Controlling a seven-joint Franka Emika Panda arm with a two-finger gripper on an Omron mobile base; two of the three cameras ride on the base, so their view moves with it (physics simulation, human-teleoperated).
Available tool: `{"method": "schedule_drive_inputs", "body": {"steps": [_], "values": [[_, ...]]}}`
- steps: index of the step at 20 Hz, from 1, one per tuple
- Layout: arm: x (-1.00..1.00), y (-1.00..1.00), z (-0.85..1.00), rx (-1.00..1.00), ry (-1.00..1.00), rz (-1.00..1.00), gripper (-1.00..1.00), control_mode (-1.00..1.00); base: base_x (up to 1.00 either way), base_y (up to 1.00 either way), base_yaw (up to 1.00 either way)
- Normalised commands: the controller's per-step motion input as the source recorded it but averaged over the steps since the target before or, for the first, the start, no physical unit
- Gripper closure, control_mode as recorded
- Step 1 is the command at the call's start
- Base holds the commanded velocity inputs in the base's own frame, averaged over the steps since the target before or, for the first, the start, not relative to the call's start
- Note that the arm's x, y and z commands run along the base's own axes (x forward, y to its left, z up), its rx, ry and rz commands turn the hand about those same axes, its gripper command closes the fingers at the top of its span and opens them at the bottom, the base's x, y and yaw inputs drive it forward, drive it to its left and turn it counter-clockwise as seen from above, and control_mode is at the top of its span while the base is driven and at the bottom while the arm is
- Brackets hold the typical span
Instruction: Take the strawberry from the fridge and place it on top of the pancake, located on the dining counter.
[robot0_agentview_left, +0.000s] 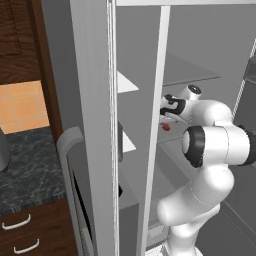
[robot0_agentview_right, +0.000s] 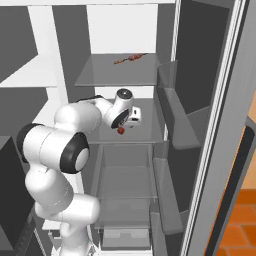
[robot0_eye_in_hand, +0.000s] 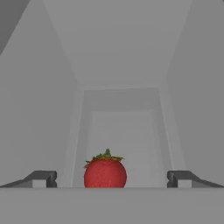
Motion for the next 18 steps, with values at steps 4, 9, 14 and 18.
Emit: {"method": "schedule_drive_inputs", "body": {"steps": [4,9,14,18], "values": [[0.0,0.17,-0.12,0.0,0.11,0.0,-1.0,-1.0,0.0,0.0,0.0],[-0.01,0.0,-0.03,0.0,0.0,0.0,-1.0,-1.0,0.0,0.0,0.0],[0.0,0.0,-0.08,0.0,0.0,0.0,-1.0,-1.0,0.0,0.0,0.0],[0.0,0.0,-0.33,-0.02,0.02,0.0,-1.0,-1.0,0.0,0.0,0.0]]}}
